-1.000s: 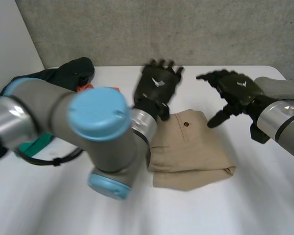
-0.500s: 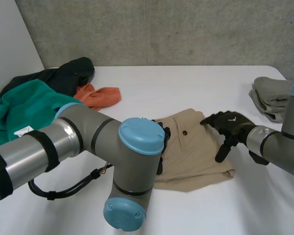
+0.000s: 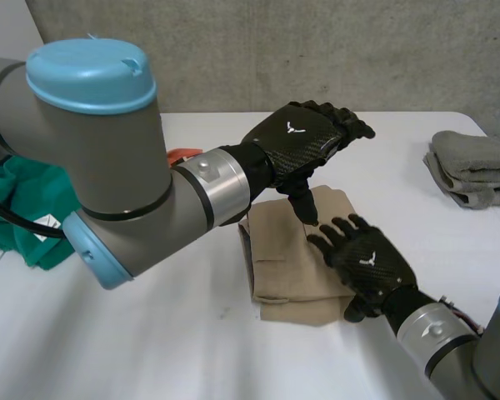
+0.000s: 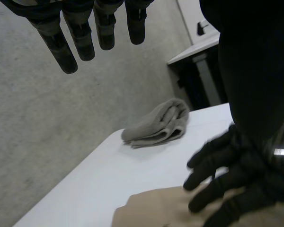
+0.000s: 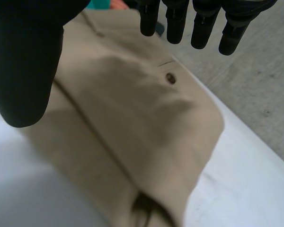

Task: Fold the laundry.

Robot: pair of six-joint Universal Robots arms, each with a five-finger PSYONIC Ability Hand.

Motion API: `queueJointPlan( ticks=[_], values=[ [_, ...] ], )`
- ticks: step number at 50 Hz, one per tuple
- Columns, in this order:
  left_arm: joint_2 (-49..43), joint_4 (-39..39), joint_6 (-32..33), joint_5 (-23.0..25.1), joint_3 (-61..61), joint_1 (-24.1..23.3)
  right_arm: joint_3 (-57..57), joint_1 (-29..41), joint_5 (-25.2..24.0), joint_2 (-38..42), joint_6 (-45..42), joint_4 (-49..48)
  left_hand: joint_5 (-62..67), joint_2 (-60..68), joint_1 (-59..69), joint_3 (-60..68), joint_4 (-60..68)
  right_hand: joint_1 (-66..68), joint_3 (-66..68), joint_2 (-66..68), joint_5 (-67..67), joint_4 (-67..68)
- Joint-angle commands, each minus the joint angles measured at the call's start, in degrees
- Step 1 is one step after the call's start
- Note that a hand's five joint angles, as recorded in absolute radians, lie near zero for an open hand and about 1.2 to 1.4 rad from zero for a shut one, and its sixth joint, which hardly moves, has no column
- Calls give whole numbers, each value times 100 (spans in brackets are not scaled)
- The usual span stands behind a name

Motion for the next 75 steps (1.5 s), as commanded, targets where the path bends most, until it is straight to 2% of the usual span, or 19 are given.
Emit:
queueJointPlan(
  ticks=[1,6,14,21,24,25,27,28,29,30,39,51,58,65,70,75],
  values=[
    [-31,-127,-155,143,45,49,-40,67,3,733,-345,-514,194,318,408,270,332,-237,-205,-143,-298,-220],
    [-57,-127,-155,143,10,32,-190,103,55,918,-381,-909,211,335,424,286,349,-237,-205,-143,-298,-220],
    [-66,-127,-155,143,1,32,-471,103,512,1331,-381,-1647,211,335,424,286,349,-46,-14,48,-107,-29],
    [-58,-127,-163,143,-25,49,-857,173,591,1603,-363,-1718,211,335,424,286,349,208,240,302,147,225],
    [-58,-127,-163,143,-25,49,-1016,182,583,1779,-345,-1710,211,335,424,286,349,778,810,873,718,795],
    [-58,-127,-163,143,-25,49,-1042,182,574,1814,-345,-1709,211,335,424,286,349,1080,1112,1174,1019,1097],
    [-66,-127,-163,143,-34,49,-1165,190,539,1885,-345,-1718,211,335,424,286,349,3075,3107,3170,3015,3092],
    [-66,-127,-163,143,-34,58,-1200,190,530,1885,-337,-1718,211,335,424,286,349,4417,4449,4511,4356,4434],
    [-66,-127,-163,143,-34,58,-1244,190,513,1885,-302,-1718,211,335,424,286,349,6462,6494,6556,6401,6479],
    [-66,-127,-163,135,-34,58,-1314,173,512,1859,-258,-1762,211,335,424,286,349,6760,6792,6854,6699,6777],
    [21,-92,-163,74,-17,137,-2175,50,600,1823,-21,-1709,211,335,424,286,349,6763,6795,6857,6702,6780],
    [241,216,-163,-85,-8,225,-4407,-907,600,1929,1578,-1288,211,335,424,286,349,6763,6795,6857,6702,6780],
    [294,225,-172,-155,-8,243,-6033,-1742,591,2684,2510,-1138,211,335,424,286,349,6763,6795,6857,6702,6780],
    [285,216,-172,-164,-60,251,-7466,-2507,495,3984,2537,-506,194,318,407,270,332,6763,6795,6857,6702,6780],
    [294,225,-181,-164,-148,243,-8380,-2981,48,5020,2537,73,160,284,374,236,298,6763,6795,6857,6702,6780],
    [294,225,-216,-164,-166,216,-8619,-3281,-217,5488,2511,286,160,284,374,236,298,6763,6795,6857,6702,6780]
  ],
)
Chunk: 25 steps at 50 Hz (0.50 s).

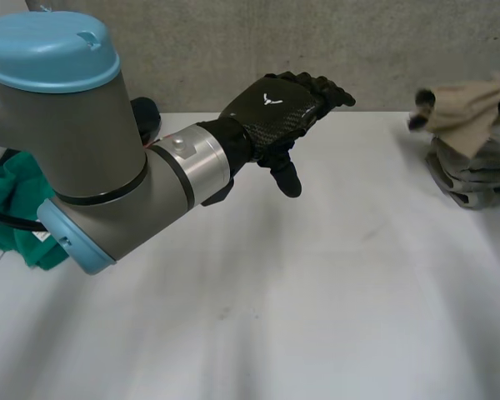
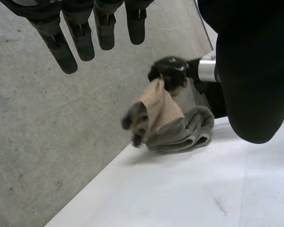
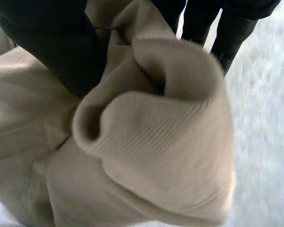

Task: Fold the laundry.

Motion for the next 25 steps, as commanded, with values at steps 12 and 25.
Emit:
queueJointPlan(
  ticks=[12,25],
  values=[
    [8,2,-90,12,-111,-33,419,-648,-656,230,-1480,1057,146,268,357,219,281,-5191,-5661,-5692,-5531,-5899],
    [175,11,-99,12,-120,-60,764,-947,1453,-1203,-3073,1191,129,251,341,202,265,-5191,-5661,-5692,-5531,-5899]
  ],
)
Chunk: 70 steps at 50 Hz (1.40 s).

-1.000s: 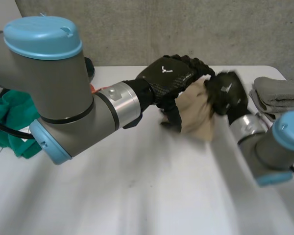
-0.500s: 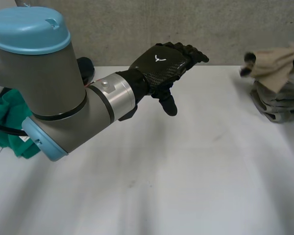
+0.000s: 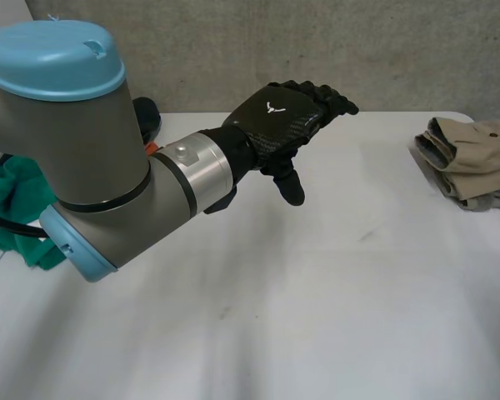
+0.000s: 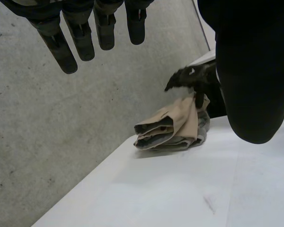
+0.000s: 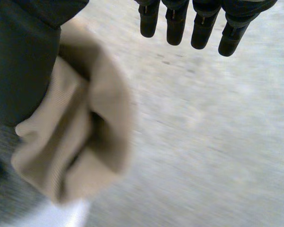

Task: Fold the laundry.

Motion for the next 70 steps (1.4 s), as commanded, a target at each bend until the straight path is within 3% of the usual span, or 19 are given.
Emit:
queueJointPlan(
  ticks=[1,6,10,12,15,18,22,28,35,43,44,46,48,58,63,70],
  values=[
    [165,8,-21,8,0,-6,63,-148,1490,-925,-742,-78,143,251,341,202,265,-291,-210,-209,-286,-220],
    [376,210,-179,-19,0,12,212,-78,1589,-1611,-1007,-499,142,251,340,202,264,-291,-210,-209,-286,-220],
    [604,394,-381,-290,9,91,879,484,1001,-2208,-831,-1070,176,284,374,236,298,-291,-210,-209,-286,-220],
    [701,456,-425,-527,9,178,1450,949,326,-2578,-638,-1422,176,284,374,236,298,-291,-210,-209,-286,-220],
    [868,518,-425,-1186,0,608,2274,1397,-447,-2937,-445,-1659,176,284,374,236,298,-291,-210,-209,-286,-220],
    [938,509,-364,-1775,-52,1179,3021,1723,-880,-3306,-444,-1651,176,284,374,236,298,-291,-210,-209,-286,-220],
    [912,535,-206,-2137,-254,1917,3796,2118,-908,-3641,-471,-1415,160,268,358,219,282,-291,-210,-209,-286,-220],
    [421,640,645,-2137,-510,2770,4554,2366,-908,-3783,-479,-800,193,301,391,253,315,-291,-210,-209,-286,-220],
    [-1090,1246,2175,-2049,-299,3456,5178,2436,-908,-3774,-725,-447,328,436,526,388,450,-291,-210,-209,-286,-220],
    [-2524,1537,2440,-819,316,3773,5539,2366,-899,-3757,-822,-456,428,536,626,487,550,-291,-210,-209,-286,-220],
    [-2594,1528,2423,-714,360,3800,5556,2357,-899,-3757,-822,-456,1295,1403,1492,1354,1416,-291,-210,-209,-286,-220],
    [-2603,1528,2387,-695,387,3782,5618,2357,-916,-3756,-822,-456,3461,3569,3659,3521,3583,-291,-210,-209,-286,-220],
    [-2551,1546,2300,-722,378,3704,5644,2357,-908,-3765,-822,-465,6683,6791,6881,6742,6805,-291,-210,-209,-286,-220],
    [-618,1993,1017,-1354,-245,2825,5662,2322,-873,-3950,-805,-447,6701,6809,6899,6760,6823,-291,-210,-209,-286,-220],
    [155,2117,175,-1399,-492,1983,5680,2287,-776,-4196,-769,-412,6701,6809,6899,6760,6823,-291,-210,-209,-286,-220],
    [-289,2117,-477,-1425,-387,700,5680,2296,-679,-4530,-725,-201,6701,6809,6899,6760,6823,-291,-210,-209,-286,-220]
  ],
)
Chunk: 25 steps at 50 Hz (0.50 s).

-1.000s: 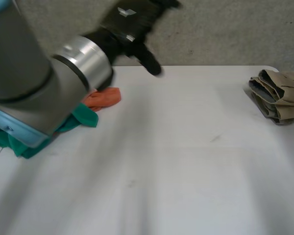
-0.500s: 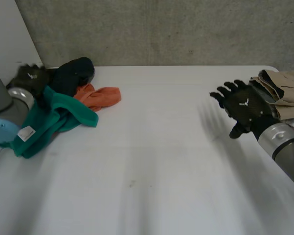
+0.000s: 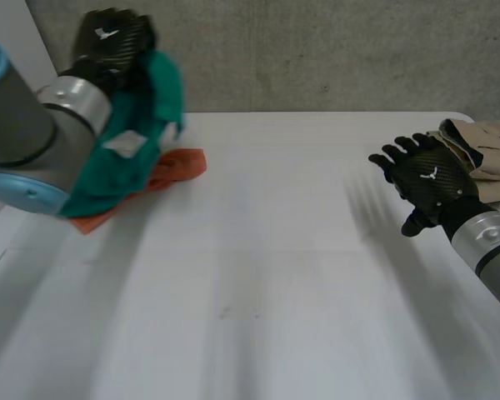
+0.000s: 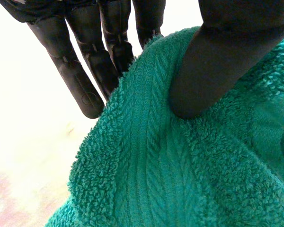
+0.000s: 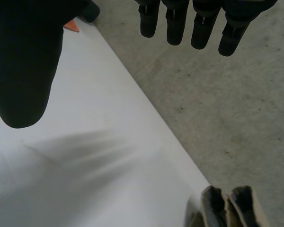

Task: Fold the laundry.

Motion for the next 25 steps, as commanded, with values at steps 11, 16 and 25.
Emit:
queueJointPlan(
  ticks=[11,16,25],
  values=[
    [-1938,-77,-745,-126,558,-2510,-59,23,565,-345,81,302,-5293,-5739,-5577,-5696,-5799,-290,-209,-206,-286,-220],
    [-1440,-95,-728,-143,313,-2415,-59,32,627,-345,81,425,-5306,-5752,-5590,-5709,-5813,-290,-209,-206,-286,-220],
    [-93,-182,-614,-126,-619,-1141,-252,348,627,-485,55,1206,-5020,-5466,-5304,-5423,-5527,-290,-209,-206,-286,-220]
  ],
)
